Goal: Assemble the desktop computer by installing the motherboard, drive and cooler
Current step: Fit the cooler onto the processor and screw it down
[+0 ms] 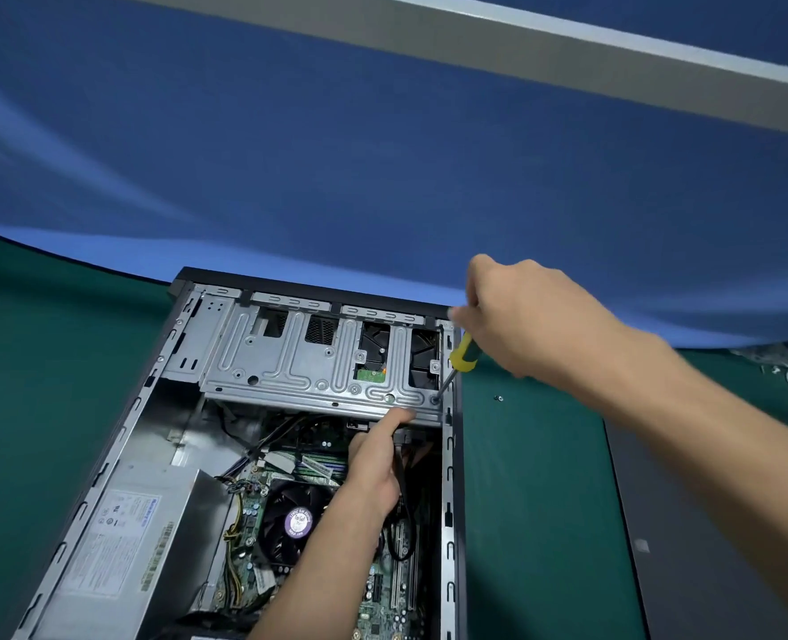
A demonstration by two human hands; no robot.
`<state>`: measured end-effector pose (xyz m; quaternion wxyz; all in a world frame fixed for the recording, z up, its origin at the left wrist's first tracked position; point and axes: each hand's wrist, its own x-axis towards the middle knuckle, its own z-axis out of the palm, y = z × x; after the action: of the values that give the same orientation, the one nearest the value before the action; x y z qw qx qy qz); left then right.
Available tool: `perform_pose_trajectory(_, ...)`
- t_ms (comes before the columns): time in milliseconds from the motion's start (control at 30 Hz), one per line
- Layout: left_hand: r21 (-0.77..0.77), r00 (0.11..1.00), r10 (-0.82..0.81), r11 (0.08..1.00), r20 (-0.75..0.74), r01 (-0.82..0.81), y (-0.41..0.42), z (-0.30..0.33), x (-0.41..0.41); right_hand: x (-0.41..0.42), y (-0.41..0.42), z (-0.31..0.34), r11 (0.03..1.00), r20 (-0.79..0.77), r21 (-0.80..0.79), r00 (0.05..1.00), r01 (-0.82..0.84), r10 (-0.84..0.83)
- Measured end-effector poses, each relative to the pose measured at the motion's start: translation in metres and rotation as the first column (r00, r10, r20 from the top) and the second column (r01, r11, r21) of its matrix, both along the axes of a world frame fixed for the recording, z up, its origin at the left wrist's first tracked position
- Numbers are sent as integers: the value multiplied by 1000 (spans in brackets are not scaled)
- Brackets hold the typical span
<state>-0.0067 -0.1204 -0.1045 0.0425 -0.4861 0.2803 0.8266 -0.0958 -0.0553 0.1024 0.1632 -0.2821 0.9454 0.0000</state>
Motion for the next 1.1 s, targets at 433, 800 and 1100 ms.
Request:
perform_pose_trajectory(433,-1,999,25,1000,-30,-25,0,-2,0,0,2,-2,999,-28,41,1000,-2,3)
perform_pose_trajectory(800,11,999,26,1000,-21,-25,1,-4,1,-1,8,1,999,108,44,994,23,-28)
perform_pose_trajectory(1100,-3,1000,22,1000,-12,-22,1,-8,0,0,9,-2,999,99,-51,995,16,-11)
